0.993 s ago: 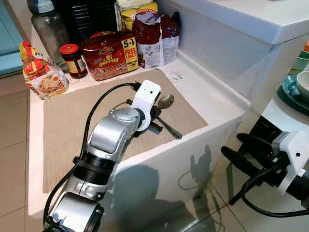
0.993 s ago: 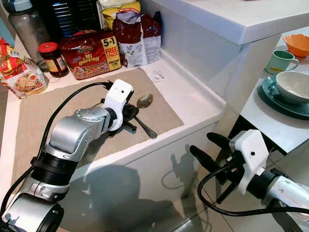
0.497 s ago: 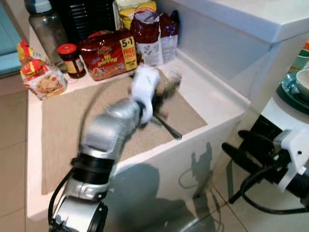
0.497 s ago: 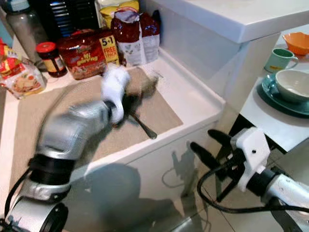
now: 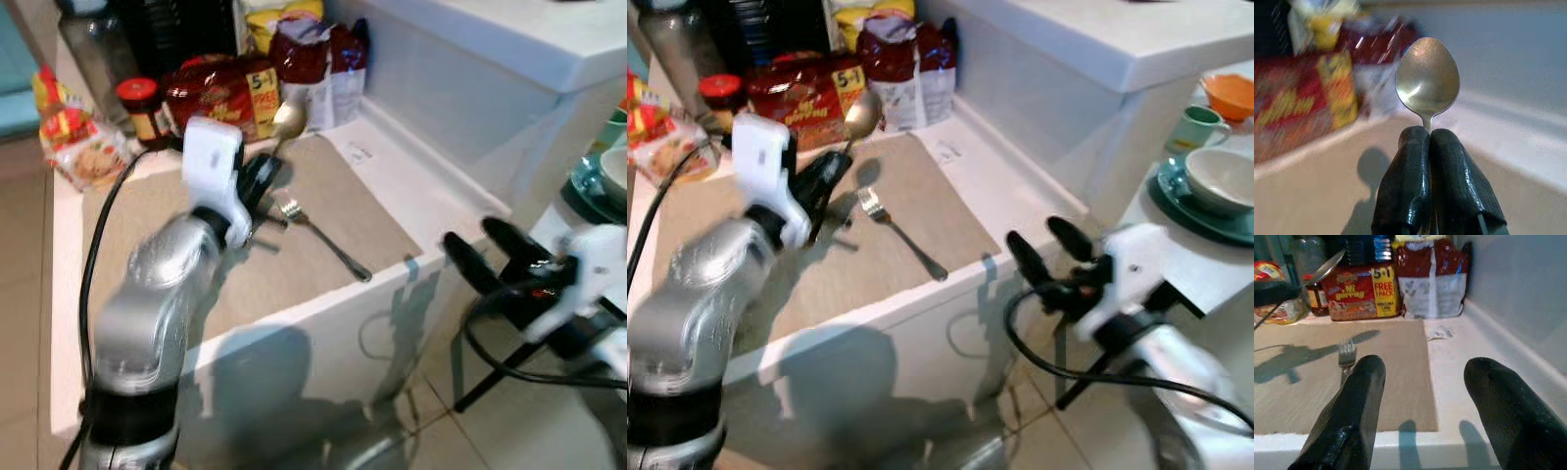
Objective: Setting the table
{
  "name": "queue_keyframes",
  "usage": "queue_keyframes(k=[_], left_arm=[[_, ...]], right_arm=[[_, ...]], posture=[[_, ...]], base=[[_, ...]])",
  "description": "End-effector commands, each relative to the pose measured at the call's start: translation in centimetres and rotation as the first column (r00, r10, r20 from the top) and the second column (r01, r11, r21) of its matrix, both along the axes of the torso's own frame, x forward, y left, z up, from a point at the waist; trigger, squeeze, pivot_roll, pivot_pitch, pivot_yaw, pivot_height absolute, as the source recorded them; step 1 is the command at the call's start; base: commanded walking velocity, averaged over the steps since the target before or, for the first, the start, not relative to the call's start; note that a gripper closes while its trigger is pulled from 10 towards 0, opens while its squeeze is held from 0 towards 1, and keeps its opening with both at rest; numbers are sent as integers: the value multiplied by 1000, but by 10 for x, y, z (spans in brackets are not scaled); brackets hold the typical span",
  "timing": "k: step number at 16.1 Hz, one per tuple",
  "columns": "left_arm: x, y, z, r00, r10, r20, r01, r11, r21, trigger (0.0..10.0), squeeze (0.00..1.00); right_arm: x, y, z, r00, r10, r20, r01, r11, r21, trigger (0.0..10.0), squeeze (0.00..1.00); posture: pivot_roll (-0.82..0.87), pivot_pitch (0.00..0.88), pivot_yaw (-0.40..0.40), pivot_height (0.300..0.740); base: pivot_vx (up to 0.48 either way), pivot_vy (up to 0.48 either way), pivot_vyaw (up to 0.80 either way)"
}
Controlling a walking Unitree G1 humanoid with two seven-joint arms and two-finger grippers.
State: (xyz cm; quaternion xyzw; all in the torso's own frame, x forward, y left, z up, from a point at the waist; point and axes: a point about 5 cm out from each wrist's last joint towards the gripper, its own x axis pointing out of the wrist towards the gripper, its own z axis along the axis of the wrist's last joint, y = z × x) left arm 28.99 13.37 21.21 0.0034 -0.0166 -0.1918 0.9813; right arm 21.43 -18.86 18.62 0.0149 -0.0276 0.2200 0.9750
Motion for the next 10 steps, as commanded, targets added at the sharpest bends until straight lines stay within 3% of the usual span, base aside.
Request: queue_keyframes(k=[1, 3, 5, 8, 10], left_arm=[[-7, -2, 6, 999, 24, 39, -25, 1000, 12, 10000, 0], [-11, -1, 5, 997, 51, 52, -53, 998, 26, 10000, 0], [-12, 2, 11, 989, 89, 122, -91, 996, 12, 10000, 0], [-18, 6, 5, 987, 103, 121, -110, 993, 51, 10000, 0], [-20, 3, 1, 992, 95, 85, -100, 993, 65, 10000, 0]], right_arm=[[7, 6, -1, 999, -40, -1, 40, 999, 17, 10000, 0], [16, 10, 1, 992, -123, 0, 122, 986, 113, 10000, 0], [20, 11, 6, 981, -191, 24, 185, 971, 152, 10000, 0], [18, 16, 4, 978, -208, 19, 202, 966, 164, 10000, 0], [13, 19, 2, 976, -217, 14, 212, 965, 155, 10000, 0]], posture=[[43, 0, -21, 740], [66, 0, -44, 740], [75, 6, -45, 740], [74, 26, -32, 740], [73, 37, -24, 740]], base=[[-330, 0, 0], [-377, 0, 0], [0, 0, 0], [0, 0, 0], [0, -454, 0]])
